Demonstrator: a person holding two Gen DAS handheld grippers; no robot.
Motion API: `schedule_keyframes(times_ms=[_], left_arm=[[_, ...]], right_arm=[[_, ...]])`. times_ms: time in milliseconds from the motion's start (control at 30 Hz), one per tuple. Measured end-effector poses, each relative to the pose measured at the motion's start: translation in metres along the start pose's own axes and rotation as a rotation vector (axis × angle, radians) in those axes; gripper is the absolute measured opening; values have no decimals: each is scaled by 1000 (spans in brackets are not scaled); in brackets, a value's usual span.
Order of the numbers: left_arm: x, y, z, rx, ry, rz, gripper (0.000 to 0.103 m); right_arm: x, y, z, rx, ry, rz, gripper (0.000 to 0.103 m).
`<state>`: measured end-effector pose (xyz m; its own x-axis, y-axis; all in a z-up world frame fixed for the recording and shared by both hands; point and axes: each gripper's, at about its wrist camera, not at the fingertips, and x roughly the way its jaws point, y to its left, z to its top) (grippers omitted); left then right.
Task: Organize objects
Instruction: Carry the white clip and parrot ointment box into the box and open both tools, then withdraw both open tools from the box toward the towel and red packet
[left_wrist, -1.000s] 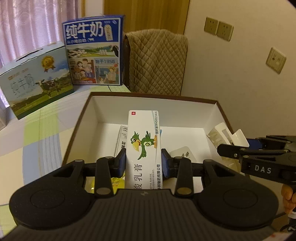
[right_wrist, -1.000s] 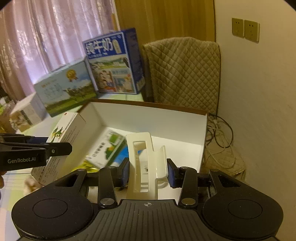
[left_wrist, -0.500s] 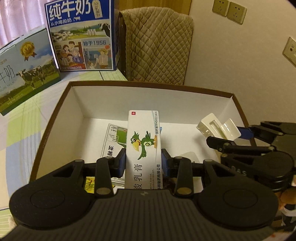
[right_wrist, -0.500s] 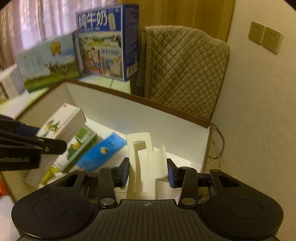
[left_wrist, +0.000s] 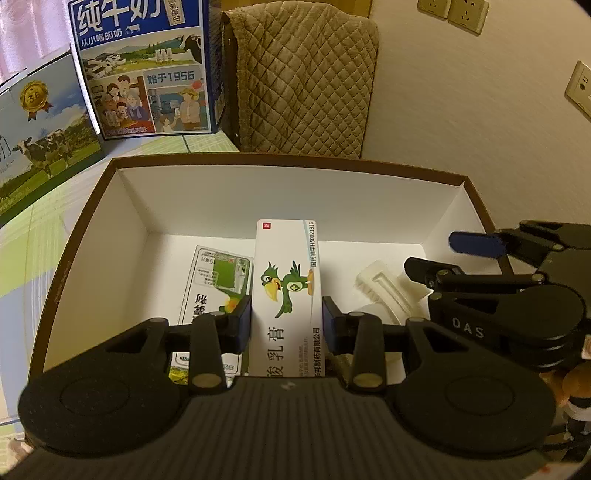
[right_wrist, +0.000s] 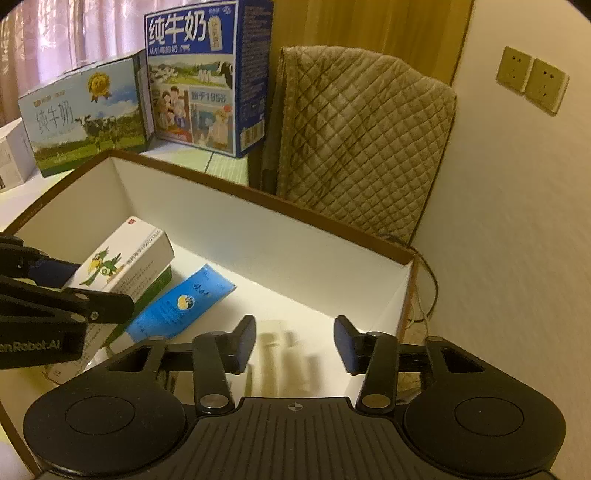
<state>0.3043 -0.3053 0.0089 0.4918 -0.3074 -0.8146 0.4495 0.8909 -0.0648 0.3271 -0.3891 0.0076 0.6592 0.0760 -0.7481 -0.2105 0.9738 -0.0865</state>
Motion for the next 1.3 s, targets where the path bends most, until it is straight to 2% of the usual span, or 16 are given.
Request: schedule_keyframes(times_ms=[333, 400, 600, 633, 667, 767, 800, 967, 1300], left_arm=[[6, -8, 8, 13, -11, -14, 33], [4, -7, 9, 12, -26, -23, 47], [-8, 0, 6, 32, -49, -8, 55], [-11, 3, 5, 29, -49, -13, 57], [-15, 5, 3, 26, -48, -11, 64], [-28, 12, -4, 32, -56, -8, 67], [-32, 15, -6, 34, -50, -8, 72], [-56, 30, -21, 23, -46, -6, 78], [-108, 51, -52, -4, -79, -18, 79]], right_arm=[[-14, -4, -5, 19, -11, 19, 48], [-17, -5, -8, 19, -8, 27, 49], [-31, -3, -19, 34, -16, 67, 54], [-33, -3, -20, 39, -18, 76, 56], [-37, -3, -22, 44, -22, 90, 57], [-50, -3, -29, 64, -37, 134, 62], [-55, -3, -30, 68, -41, 140, 63], [-79, 1, -37, 89, -58, 156, 68], [-130, 20, -54, 129, -86, 187, 70]])
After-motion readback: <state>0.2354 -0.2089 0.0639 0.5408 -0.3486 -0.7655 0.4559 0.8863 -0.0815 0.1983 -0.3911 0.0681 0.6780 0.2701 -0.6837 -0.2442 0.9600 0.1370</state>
